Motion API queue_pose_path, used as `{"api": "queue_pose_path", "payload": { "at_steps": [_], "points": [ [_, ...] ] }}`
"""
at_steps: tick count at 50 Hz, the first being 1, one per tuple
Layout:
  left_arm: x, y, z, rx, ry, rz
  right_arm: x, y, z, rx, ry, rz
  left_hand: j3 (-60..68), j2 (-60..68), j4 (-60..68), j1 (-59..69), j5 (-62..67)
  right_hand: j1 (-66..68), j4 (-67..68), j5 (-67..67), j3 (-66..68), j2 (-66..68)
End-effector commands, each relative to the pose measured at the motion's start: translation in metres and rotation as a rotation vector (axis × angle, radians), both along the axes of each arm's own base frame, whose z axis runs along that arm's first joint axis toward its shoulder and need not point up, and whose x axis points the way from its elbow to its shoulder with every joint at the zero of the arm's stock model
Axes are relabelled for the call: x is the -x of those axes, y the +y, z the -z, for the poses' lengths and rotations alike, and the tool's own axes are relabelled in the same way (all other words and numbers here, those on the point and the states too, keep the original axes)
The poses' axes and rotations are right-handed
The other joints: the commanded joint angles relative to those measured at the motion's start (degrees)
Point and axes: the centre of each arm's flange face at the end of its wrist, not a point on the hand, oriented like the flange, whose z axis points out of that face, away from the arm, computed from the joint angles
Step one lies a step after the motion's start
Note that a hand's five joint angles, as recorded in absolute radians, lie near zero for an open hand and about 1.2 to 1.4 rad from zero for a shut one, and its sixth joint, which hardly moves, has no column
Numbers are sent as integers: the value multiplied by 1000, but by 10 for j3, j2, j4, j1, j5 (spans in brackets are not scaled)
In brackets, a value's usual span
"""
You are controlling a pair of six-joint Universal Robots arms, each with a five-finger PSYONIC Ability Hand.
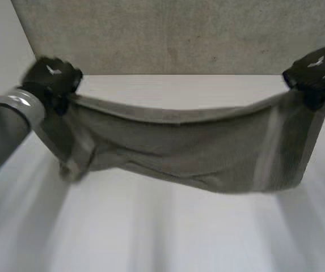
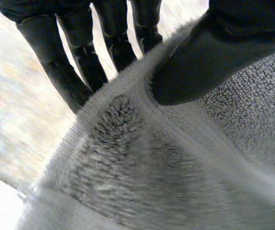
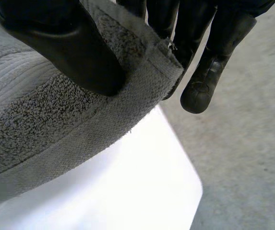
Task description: Fold the towel.
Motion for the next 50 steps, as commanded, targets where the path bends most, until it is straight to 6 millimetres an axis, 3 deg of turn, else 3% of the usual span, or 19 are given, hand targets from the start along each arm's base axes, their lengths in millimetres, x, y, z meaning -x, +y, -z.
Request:
{"api": "queue_pose_path", "payload": {
  "at_steps": [1,3,5,8,10,11,13,14,15,19,22,24,25,27,28,30,35,43,50],
  "points": [
    [13,-47,31,0,-93,-40,-35,-32,39,22,107,-12,-87,-69,-71,-40,-165,32,31,30,29,40],
    [16,-55,25,33,-83,-40,-41,-43,36,85,93,-6,-87,-69,-71,-40,-165,32,31,30,29,40],
    [22,-69,-5,158,-32,-42,-53,-61,10,290,22,15,-87,-69,-71,-40,-165,32,31,30,29,40],
    [26,-73,-24,241,17,-41,-59,-69,-9,422,-39,27,-87,-69,-71,-40,-165,32,31,30,29,40],
    [33,-75,-70,415,183,-25,-63,-76,-47,690,-189,45,-87,-69,-71,-40,-165,32,31,30,29,40],
    [33,-75,-70,416,184,-25,-63,-76,-47,692,-190,45,-87,-69,-71,-40,-165,32,31,30,29,40],
    [28,-63,-122,566,385,21,-57,-57,-98,920,-306,47,-87,-69,-71,-40,-165,32,31,30,29,40],
    [28,-63,-122,567,386,22,-57,-56,-98,922,-306,47,-87,-69,-71,-40,-165,32,31,30,29,40],
    [20,-59,-143,617,469,35,-51,-43,-118,988,-337,46,-87,-69,-71,-40,-165,32,31,30,29,40],
    [9,-56,-148,588,555,51,-51,-37,-115,961,-335,32,-87,-69,-71,-40,-165,32,31,30,29,40],
    [7,-57,-124,480,547,56,-51,-39,-92,837,-292,27,-87,-69,-71,-40,-165,32,31,30,29,40],
    [12,-55,-86,339,507,79,-54,-36,-53,640,-221,-21,-87,-69,-71,-40,-165,32,31,30,29,40],
    [12,-55,-86,338,507,80,-54,-36,-52,639,-221,-21,-87,-69,-71,-40,-165,32,31,30,29,40],
    [12,-52,-40,189,466,71,-54,-34,1,409,-148,-54,-87,-69,-71,-40,-165,32,31,30,29,40],
    [12,-52,-40,188,466,71,-54,-34,1,408,-148,-54,-87,-69,-71,-40,-165,32,31,30,29,40],
    [10,-46,4,61,434,45,-53,-24,46,223,-96,-71,-87,-69,-71,-40,-165,32,31,30,29,40],
    [-1,-34,51,-59,352,6,-46,-9,88,76,-55,-69,-87,-69,-71,-40,-165,32,31,30,29,40],
    [-9,2,92,-141,131,34,-20,3,116,-42,-22,-12,-87,-69,-71,-40,-165,32,31,30,29,40],
    [-13,32,83,-108,39,67,-4,20,88,11,-41,22,-87,-69,-71,-40,-165,32,31,30,29,40]
  ]
}}
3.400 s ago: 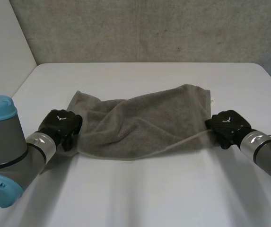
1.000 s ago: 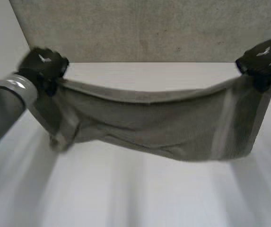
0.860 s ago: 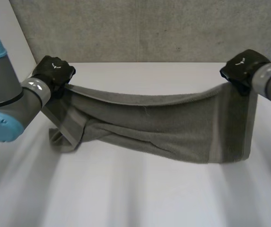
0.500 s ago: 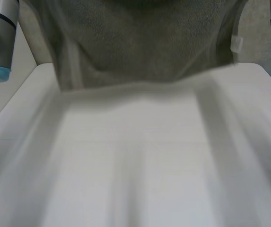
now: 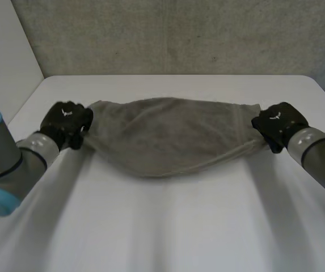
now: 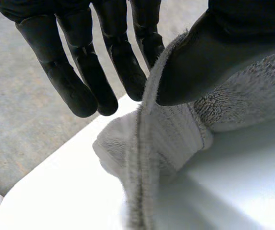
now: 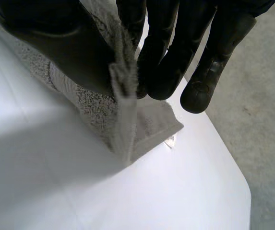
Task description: Fold the towel.
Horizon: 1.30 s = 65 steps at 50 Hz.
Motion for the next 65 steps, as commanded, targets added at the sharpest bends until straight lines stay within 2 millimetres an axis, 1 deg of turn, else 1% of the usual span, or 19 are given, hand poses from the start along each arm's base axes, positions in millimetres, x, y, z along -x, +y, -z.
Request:
{"api": "queue_pose_path", "payload": {
  "at_steps": [1,4,5,7,8,10,13,19,23,25,26,27,29,35,37,38,43,51,65],
  "points": [
    [-4,32,-11,43,-89,36,21,17,-33,70,-20,53,-89,-71,-71,-42,-165,32,31,27,29,39],
    [-9,44,-31,80,-82,26,29,29,-57,131,-30,69,-89,-71,-71,-42,-165,32,31,27,29,39],
    [-9,44,-31,80,-82,26,29,29,-58,131,-30,69,-89,-71,-71,-42,-165,32,31,27,29,39],
    [-15,56,-53,112,-73,12,35,42,-80,158,-36,73,-89,-71,-71,-42,-165,32,31,27,29,39],
    [-15,56,-53,112,-73,12,35,42,-80,158,-36,73,-89,-71,-71,-42,-165,32,31,27,29,39],
    [-22,71,-77,161,-64,-4,46,53,-98,144,-39,77,-89,-71,-71,-42,-165,32,31,27,29,39],
    [-24,86,-92,204,-58,-3,53,61,-110,107,-42,66,-89,-71,-71,-42,-165,32,31,27,29,39],
    [-22,103,-99,233,-54,14,58,66,-113,31,-49,26,-89,-71,-71,-42,-165,32,31,27,29,39],
    [-19,104,-84,186,-65,32,60,59,-105,-6,-54,14,-89,-71,-71,-42,-165,32,31,27,29,39],
    [-17,99,-73,148,-75,38,60,53,-96,-40,-54,17,-89,-71,-71,-42,-165,32,31,27,29,39],
    [-15,91,-59,96,-87,41,59,47,-87,-76,-52,18,-89,-71,-71,-42,-165,32,31,27,29,39],
    [-15,91,-59,95,-87,41,59,47,-87,-76,-52,18,-89,-71,-71,-42,-165,32,31,27,29,39],
    [-10,73,-35,21,-117,53,57,34,-69,-140,-51,16,-89,-71,-71,-42,-165,32,31,27,29,39],
    [-2,46,-4,-34,-190,80,51,14,-44,-213,-37,11,-89,-71,-71,-42,-165,32,31,27,29,39],
    [4,27,12,-34,-249,100,49,1,-28,-251,-17,33,-89,-71,-71,-42,-165,32,31,27,29,39],
    [4,27,12,-34,-250,100,49,1,-27,-251,-16,33,-89,-71,-71,-42,-165,32,31,27,29,39],
    [18,-10,26,1,-272,116,48,-31,-1,-236,9,94,-89,-71,-71,-42,-165,32,31,27,29,39],
    [42,-38,36,55,-264,147,36,-57,17,-131,-46,140,-89,-71,-71,-42,-165,32,31,27,29,39],
    [54,-74,48,198,-250,119,19,-76,36,-66,-73,154,-89,-71,-71,-42,-165,32,31,27,29,39]
  ]
}}
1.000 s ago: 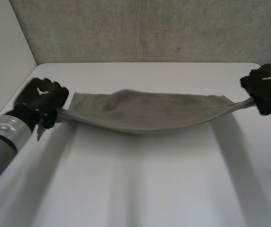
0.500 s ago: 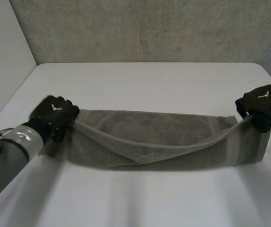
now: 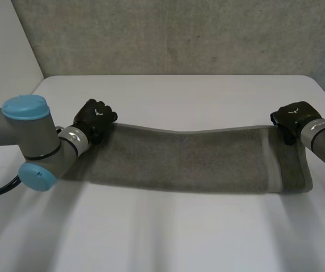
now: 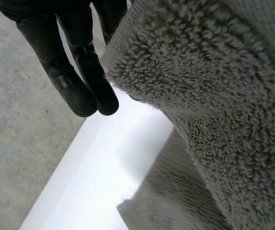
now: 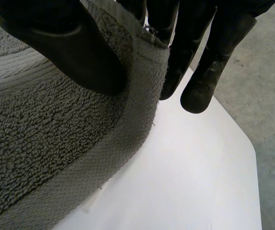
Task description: Fold the towel.
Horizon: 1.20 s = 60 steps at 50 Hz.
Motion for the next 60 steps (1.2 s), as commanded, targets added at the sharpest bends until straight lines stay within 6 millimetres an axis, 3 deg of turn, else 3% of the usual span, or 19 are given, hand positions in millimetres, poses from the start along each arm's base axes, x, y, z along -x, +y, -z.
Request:
{"api": "queue_pose_path", "payload": {
  "at_steps": [1,6,7,8,9,10,11,12,13,17,21,30,42,47,52,58,60],
  "points": [
    [3,-17,8,73,14,-26,-10,-7,15,3,11,3,-90,-71,-71,-42,-165,32,31,27,28,39],
    [3,-17,15,61,10,-26,-13,-11,21,12,19,18,-142,-123,-123,-94,-217,32,31,27,28,39],
    [3,-16,16,58,9,-25,-14,-12,23,15,22,21,-299,-280,-279,-250,-373,-13,-14,-17,-16,-5],
    [3,-16,16,57,8,-27,-15,-12,23,19,20,27,-492,-473,-473,-444,-566,-255,-255,-259,-258,-247],
    [3,-16,16,57,8,-27,-15,-12,23,19,20,27,-494,-475,-474,-445,-568,-257,-258,-262,-261,-249],
    [3,-16,15,60,11,-29,-16,-12,22,27,21,33,-624,-605,-604,-575,-698,-522,-523,-526,-525,-514],
    [3,-16,15,60,11,-29,-16,-12,22,27,21,33,-625,-606,-606,-577,-699,-525,-525,-529,-528,-517],
    [2,-17,13,65,11,-35,-16,-12,21,36,21,43,-710,-691,-691,-662,-784,-668,-669,-673,-672,-661],
    [2,-17,10,70,11,-44,-17,-11,21,43,17,49,-764,-745,-745,-716,-839,-668,-669,-673,-672,-661],
    [1,-17,-2,94,18,-70,-17,-10,17,65,-7,60,-783,-764,-764,-735,-858,-668,-669,-673,-672,-661],
    [1,-11,-25,121,43,-77,-16,-1,-22,156,-69,66,-785,-766,-766,-736,-859,-668,-669,-673,-672,-661],
    [2,17,-52,82,129,-40,-12,22,-63,242,-96,58,-785,-766,-766,-736,-859,-668,-669,-673,-672,-661],
    [-9,49,-26,-69,76,-28,-8,47,-62,210,-94,17,-785,-766,-766,-736,-859,-668,-669,-673,-672,-661],
    [-14,42,-17,-56,48,-43,-9,51,-57,189,-94,0,-783,-764,-764,-735,-858,-668,-669,-673,-672,-661],
    [-25,19,-2,15,-14,-73,-8,54,-52,169,-91,-1,-780,-761,-760,-731,-854,-668,-669,-673,-672,-661],
    [-24,1,1,92,-31,-75,-8,57,-51,163,-89,-3,-781,-762,-762,-733,-856,-668,-669,-673,-672,-661],
    [-22,-16,-6,167,-20,-98,-8,59,-52,165,-89,-4,-778,-759,-759,-730,-853,-668,-669,-673,-672,-661]
  ]
}}
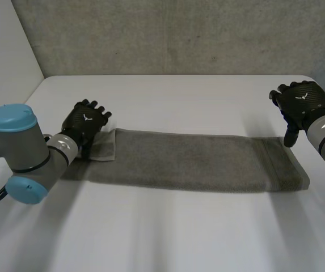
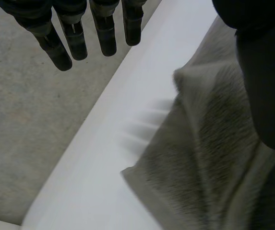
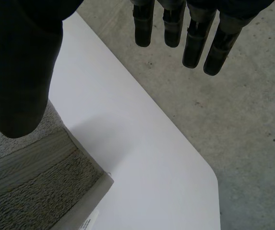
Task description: Fold the towel.
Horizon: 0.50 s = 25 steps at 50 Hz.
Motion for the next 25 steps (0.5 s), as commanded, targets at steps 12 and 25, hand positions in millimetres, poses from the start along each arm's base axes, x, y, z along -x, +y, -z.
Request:
{"api": "queue_pose_path", "payload": {
  "at_steps": [12,25],
  "points": [
    [1,-45,-21,207,34,-149,3,16,13,-52,17,-3,-32,-42,-47,-46,-119,-31,-50,-35,-43,-42],
    [-1,-25,-3,119,-19,-154,18,23,22,-88,36,-1,-22,-32,-37,-36,-109,-31,-50,-35,-43,-42]
  ]
}}
